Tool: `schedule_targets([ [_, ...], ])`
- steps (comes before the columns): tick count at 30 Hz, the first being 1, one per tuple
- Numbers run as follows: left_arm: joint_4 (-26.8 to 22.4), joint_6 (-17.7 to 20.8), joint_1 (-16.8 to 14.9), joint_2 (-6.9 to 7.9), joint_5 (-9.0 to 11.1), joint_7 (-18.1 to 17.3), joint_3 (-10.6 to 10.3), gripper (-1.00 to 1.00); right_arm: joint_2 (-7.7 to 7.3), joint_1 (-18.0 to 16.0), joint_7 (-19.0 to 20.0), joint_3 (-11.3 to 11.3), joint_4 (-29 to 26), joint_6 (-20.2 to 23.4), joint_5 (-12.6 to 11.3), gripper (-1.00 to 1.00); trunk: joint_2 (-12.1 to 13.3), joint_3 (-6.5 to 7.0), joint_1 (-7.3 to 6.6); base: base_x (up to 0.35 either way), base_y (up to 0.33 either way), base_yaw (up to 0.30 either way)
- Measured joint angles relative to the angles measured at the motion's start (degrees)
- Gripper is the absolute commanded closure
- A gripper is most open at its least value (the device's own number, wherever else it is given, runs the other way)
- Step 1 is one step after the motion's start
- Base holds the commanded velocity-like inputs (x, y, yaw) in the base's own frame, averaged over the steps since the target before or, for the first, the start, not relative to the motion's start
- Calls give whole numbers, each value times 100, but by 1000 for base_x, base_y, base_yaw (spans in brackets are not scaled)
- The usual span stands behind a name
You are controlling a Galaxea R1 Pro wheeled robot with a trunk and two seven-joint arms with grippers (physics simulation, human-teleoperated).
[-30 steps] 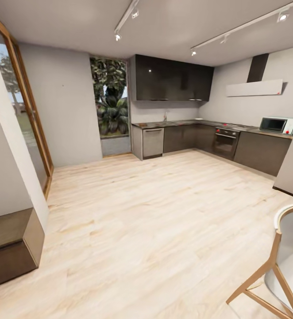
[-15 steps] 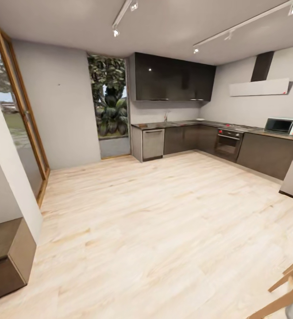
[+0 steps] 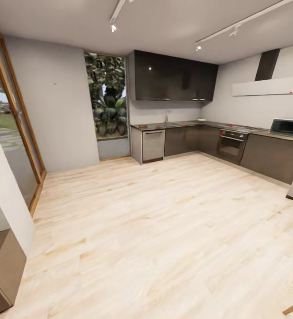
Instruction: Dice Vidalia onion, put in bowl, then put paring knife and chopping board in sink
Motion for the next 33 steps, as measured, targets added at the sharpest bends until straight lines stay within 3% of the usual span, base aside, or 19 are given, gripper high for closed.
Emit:
schedule_targets([
  [33, 0, 0, 0, 0, 0, 0, -1, -100, -9, 0, 0, 0, 0, 0, 0, -100, 0, 0, 0, 345, 0, -2],
])
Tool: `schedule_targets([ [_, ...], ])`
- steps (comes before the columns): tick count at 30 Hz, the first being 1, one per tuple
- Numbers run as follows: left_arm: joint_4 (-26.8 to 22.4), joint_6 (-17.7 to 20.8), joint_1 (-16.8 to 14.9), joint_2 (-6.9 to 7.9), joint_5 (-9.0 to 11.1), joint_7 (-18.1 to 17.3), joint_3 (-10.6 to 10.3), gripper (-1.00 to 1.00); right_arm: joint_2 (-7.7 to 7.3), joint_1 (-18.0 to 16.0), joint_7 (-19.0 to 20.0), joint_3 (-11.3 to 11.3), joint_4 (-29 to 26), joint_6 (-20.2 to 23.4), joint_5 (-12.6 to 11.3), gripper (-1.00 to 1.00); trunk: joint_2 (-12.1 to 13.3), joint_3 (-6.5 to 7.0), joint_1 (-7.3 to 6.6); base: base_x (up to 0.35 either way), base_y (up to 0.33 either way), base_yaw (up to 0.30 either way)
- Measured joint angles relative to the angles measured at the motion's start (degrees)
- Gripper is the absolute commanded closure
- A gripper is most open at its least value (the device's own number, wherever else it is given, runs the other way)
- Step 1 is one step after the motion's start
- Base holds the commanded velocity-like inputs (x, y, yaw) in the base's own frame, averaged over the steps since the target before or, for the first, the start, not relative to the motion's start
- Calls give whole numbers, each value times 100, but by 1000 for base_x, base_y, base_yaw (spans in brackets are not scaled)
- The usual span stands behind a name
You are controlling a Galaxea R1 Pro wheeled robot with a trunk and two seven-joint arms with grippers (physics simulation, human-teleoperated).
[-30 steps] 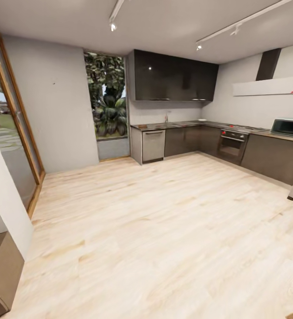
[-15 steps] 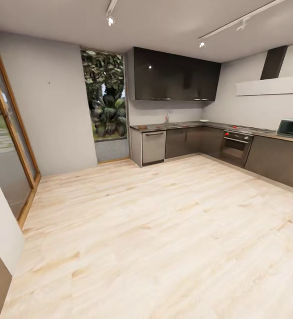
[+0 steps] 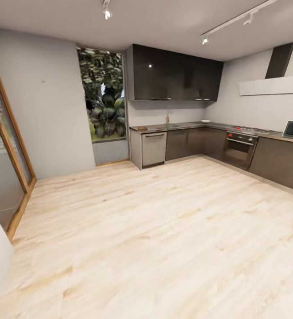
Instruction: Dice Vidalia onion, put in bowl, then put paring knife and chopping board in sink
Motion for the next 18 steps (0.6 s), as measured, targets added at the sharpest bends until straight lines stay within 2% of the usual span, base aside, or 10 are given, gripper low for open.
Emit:
schedule_targets([
  [18, -1, 1, 0, 0, 0, 0, -1, -100, 0, 1, -1, 0, -1, 0, 0, -100, 0, 0, 0, 345, 0, -142],
])
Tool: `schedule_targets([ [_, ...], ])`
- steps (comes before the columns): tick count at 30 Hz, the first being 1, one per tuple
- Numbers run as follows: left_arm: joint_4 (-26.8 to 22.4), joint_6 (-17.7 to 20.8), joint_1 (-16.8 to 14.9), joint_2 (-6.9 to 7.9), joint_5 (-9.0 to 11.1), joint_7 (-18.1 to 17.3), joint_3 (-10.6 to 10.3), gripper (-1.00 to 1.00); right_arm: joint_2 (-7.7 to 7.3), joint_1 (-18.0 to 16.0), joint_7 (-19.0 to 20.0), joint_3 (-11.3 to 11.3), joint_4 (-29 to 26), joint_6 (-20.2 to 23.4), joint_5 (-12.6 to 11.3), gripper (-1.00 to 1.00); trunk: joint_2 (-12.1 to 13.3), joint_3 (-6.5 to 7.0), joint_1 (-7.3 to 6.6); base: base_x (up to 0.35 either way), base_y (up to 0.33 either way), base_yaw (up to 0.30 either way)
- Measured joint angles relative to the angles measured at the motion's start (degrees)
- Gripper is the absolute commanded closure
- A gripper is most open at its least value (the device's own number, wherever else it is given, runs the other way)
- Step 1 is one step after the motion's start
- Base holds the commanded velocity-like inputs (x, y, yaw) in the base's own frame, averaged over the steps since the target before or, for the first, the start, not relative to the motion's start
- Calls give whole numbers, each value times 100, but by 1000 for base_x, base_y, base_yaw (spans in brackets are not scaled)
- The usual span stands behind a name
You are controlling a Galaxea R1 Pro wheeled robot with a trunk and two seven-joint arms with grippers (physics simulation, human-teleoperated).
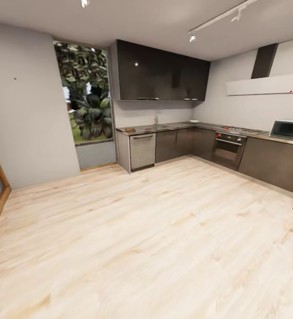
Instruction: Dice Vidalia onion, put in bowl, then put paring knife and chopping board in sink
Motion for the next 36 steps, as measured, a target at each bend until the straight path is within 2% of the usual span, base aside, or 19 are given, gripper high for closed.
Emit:
schedule_targets([
  [19, 0, 0, 0, 0, 0, 0, -6, -100, 0, 0, 0, 0, 0, 0, 0, -100, 0, 0, 0, 345, 0, -175],
  [36, -1, 1, 0, 0, 0, 0, -9, -100, 0, 1, 0, 0, -1, 0, 0, -100, 0, 0, 0, 345, 0, -242],
])
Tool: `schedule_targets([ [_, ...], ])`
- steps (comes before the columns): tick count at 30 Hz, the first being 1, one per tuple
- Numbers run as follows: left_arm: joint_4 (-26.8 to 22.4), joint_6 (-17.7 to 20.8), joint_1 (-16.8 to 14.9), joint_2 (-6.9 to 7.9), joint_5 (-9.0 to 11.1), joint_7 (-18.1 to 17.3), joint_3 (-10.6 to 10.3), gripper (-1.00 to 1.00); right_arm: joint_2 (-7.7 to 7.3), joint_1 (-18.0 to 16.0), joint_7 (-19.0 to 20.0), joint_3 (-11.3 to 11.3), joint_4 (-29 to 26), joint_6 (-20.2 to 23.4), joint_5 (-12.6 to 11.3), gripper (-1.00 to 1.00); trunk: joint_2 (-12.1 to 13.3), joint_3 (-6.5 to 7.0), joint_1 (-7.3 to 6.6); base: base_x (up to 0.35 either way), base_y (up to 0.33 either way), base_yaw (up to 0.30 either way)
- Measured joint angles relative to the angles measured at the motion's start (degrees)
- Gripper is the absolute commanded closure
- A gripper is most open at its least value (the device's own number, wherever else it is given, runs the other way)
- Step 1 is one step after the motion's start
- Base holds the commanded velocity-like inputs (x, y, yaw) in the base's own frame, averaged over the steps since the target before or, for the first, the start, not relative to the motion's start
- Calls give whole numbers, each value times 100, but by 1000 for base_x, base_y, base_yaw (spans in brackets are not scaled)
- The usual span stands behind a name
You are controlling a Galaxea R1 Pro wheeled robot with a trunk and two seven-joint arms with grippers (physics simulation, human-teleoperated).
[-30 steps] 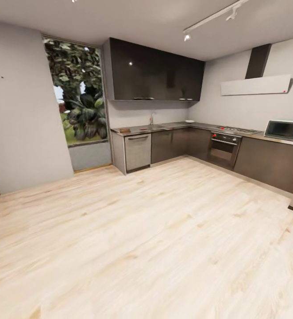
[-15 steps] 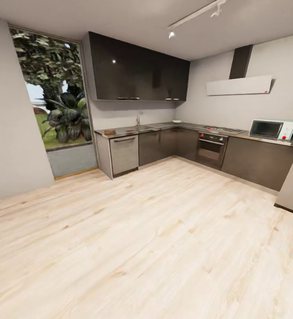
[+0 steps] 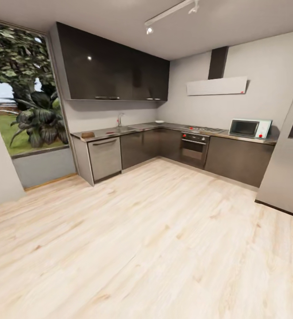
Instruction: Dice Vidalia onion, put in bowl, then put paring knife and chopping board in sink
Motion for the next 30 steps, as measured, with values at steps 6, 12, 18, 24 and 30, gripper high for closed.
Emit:
schedule_targets([
  [6, 0, 0, 0, 0, 0, 0, 4, -100, 0, 0, 0, 0, 0, 0, 0, -100, 0, -4, 0, 345, 0, -249],
  [12, 0, 0, 0, 0, 0, 0, 6, -100, 0, 0, 0, 0, 0, 0, 0, -100, 0, -21, 0, 345, 0, -249],
  [18, 0, 0, 0, 0, 0, 0, 8, -100, 0, 0, 0, 0, 0, 0, 0, -100, 0, -46, 0, 345, 0, -248],
  [24, 0, -1, 0, 0, 0, 0, 7, -100, 0, 0, 0, 0, 1, 0, 0, -100, 0, -80, 0, 345, 0, -209],
  [30, 1, -2, 0, 0, 0, 0, 10, -100, 0, -2, 1, 0, -2, -1, 0, -100, 0, -95, 0, 345, 0, -49],
])
